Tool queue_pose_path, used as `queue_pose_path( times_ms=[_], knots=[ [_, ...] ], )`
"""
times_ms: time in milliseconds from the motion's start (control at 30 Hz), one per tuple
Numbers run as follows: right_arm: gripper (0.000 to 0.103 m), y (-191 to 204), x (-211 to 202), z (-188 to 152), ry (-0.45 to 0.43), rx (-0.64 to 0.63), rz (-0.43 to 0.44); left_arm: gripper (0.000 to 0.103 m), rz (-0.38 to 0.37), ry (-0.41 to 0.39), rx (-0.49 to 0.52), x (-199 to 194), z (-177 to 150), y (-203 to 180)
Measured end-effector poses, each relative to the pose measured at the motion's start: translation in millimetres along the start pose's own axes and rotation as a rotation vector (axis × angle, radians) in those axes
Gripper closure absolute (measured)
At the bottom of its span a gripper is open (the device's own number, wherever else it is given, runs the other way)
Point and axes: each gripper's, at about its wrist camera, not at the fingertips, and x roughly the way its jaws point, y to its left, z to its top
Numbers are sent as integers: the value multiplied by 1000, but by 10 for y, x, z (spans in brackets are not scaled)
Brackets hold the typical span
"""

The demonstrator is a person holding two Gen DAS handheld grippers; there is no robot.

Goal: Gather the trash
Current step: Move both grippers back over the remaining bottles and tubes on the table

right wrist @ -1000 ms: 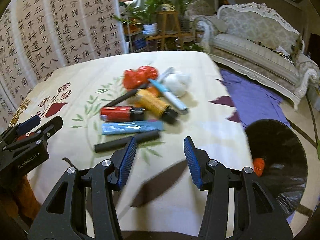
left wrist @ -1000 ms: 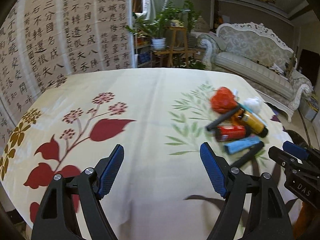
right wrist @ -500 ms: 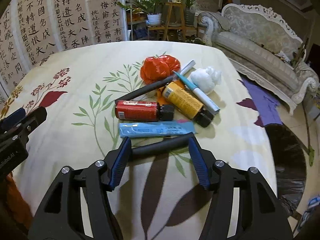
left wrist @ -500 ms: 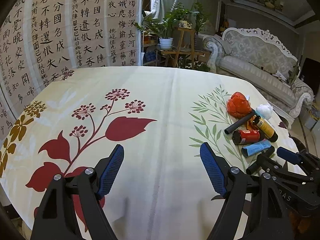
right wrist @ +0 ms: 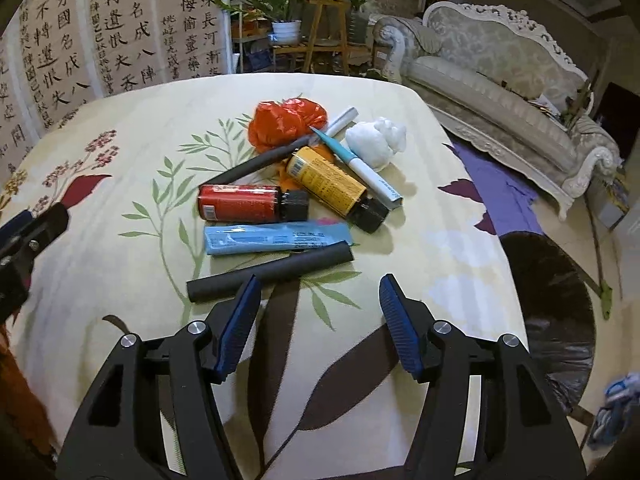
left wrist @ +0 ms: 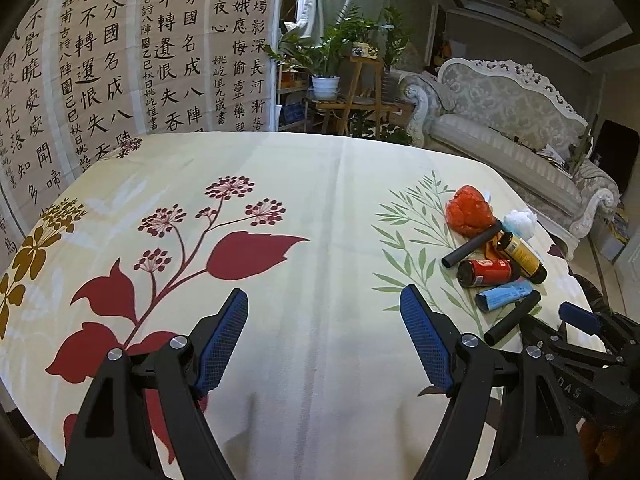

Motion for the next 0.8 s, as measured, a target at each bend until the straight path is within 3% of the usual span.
queue_pose_path(
  times_ms=[100,500,800],
  knots=[
    [43,-69,39,12,3,7,-38,27,3,4,-11,2,-10,45],
    [43,-183,249,190,12,44,-30,27,-2,28,-6,106,7,29],
    [43,-172,137,171,10,51,-25,27,-18,35,-19,132,6,70]
  ],
)
